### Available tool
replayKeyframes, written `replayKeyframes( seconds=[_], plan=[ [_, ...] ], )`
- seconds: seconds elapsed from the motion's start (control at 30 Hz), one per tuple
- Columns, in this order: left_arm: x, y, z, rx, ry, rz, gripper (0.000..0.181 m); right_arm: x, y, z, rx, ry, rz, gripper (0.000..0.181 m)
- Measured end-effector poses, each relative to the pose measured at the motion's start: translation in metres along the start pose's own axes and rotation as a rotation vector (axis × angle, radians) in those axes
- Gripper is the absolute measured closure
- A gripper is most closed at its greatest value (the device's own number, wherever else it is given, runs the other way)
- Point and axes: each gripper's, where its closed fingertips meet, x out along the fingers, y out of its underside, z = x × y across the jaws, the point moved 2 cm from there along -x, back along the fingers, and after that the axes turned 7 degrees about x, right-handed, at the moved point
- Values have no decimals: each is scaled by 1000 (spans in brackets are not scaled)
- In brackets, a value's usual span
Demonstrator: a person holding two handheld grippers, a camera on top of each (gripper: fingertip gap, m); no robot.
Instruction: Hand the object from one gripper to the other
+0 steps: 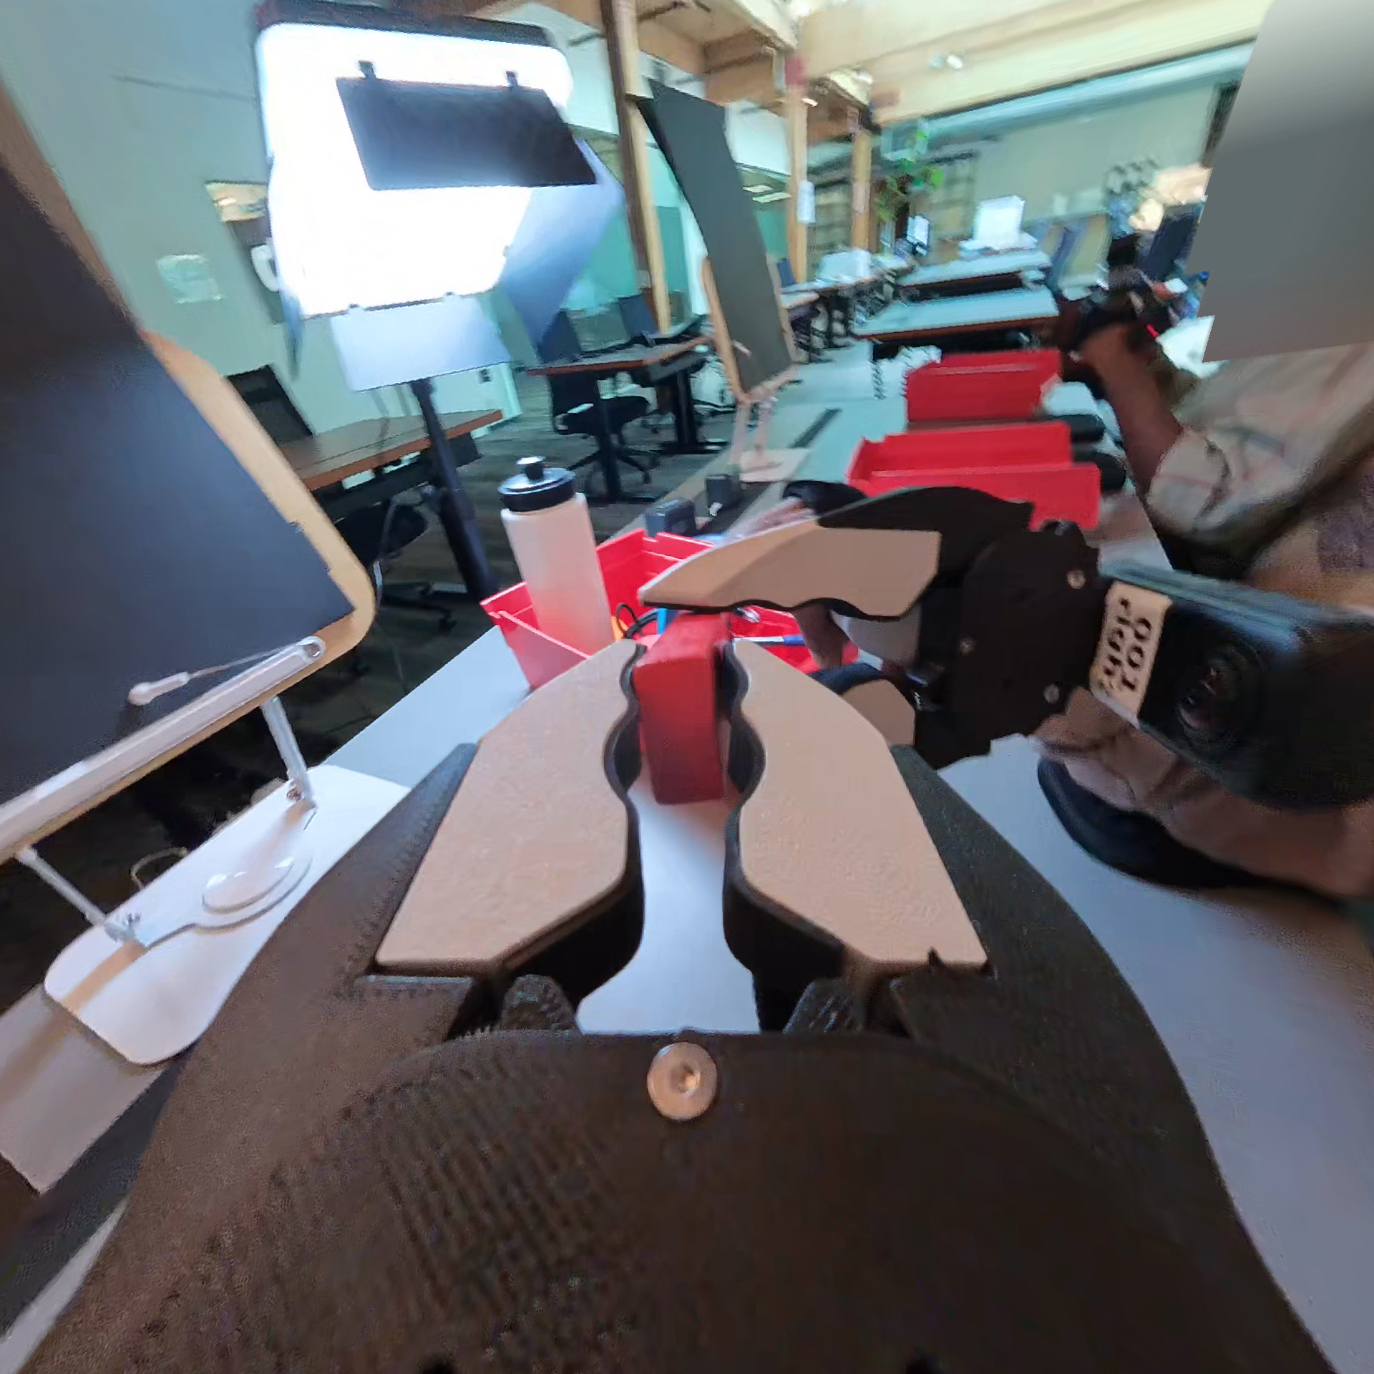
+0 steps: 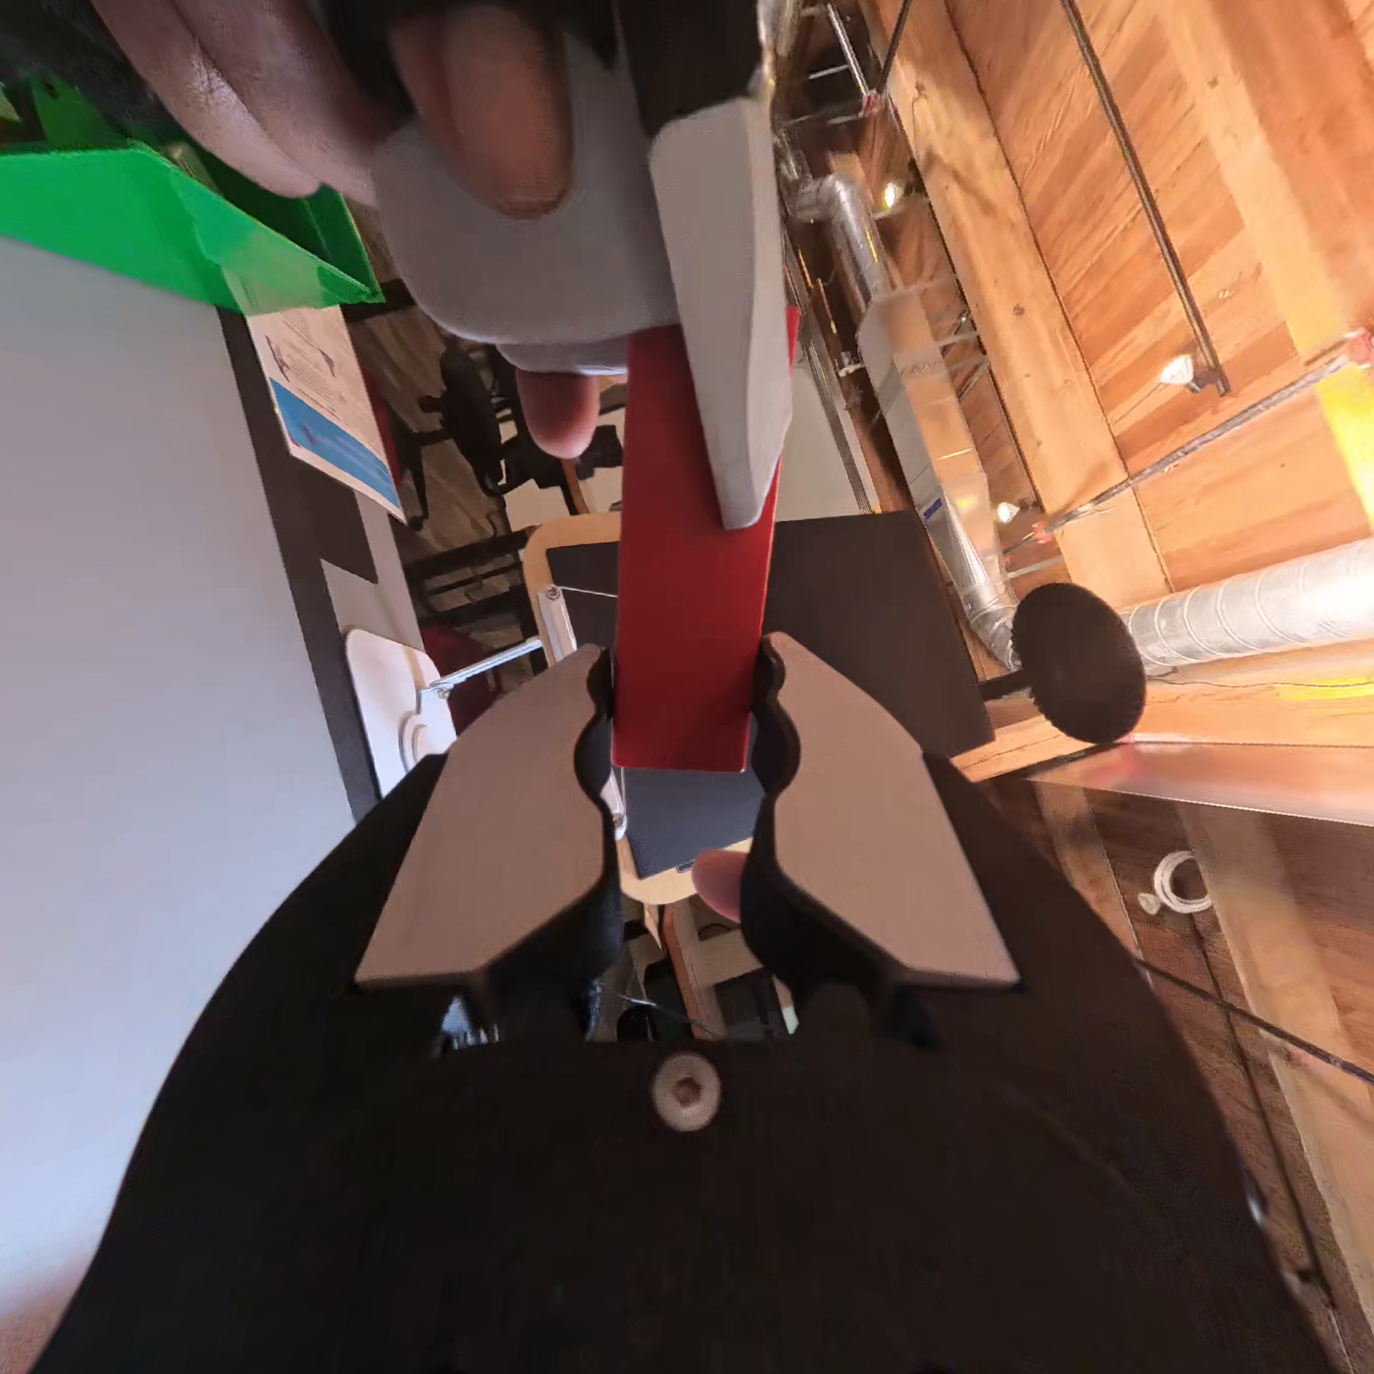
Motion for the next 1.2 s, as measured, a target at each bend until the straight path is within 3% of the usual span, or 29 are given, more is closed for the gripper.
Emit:
replayKeyframes(
  seconds=[0.1,0.2,0.33,0.43,0.5,0.57,0.67,0.73,0.83,0.97,1.07,1.13,1.2],
  plan=[
    [-8,-3,-4,107,80,-16,164,-3,-7,-2,158,-76,-75,144],
    [-27,-26,-13,247,127,-210,164,-14,-22,-14,555,-282,-180,134],
    [-51,-57,-31,173,273,-453,164,-41,-54,-33,1056,-600,-479,128],
    [-50,-58,-35,122,309,-505,164,-53,-72,-42,1177,-670,-622,143],
    [-45,-55,-36,64,334,-530,164,-51,-72,-43,1146,-631,-587,162],
    [-35,-48,-25,-16,290,-508,161,-48,-64,-48,1087,-575,-520,163],
    [-13,-21,5,-115,125,-310,149,-40,-41,-52,899,-424,-366,164],
    [-6,-1,20,-190,54,-187,152,-35,-29,-56,682,-258,-272,164],
    [2,9,18,-410,149,-165,134,-28,-21,-53,336,-43,-195,164],
    [6,3,13,-833,367,-304,121,-18,-24,-17,-117,128,-216,164],
    [12,16,18,-953,371,-300,128,-12,-32,21,-210,115,-276,164],
    [15,31,22,-920,317,-237,151,-7,-32,35,-246,125,-273,164],
    [13,37,28,-857,297,-212,154,-4,-26,41,-192,72,-254,162]
  ],
)
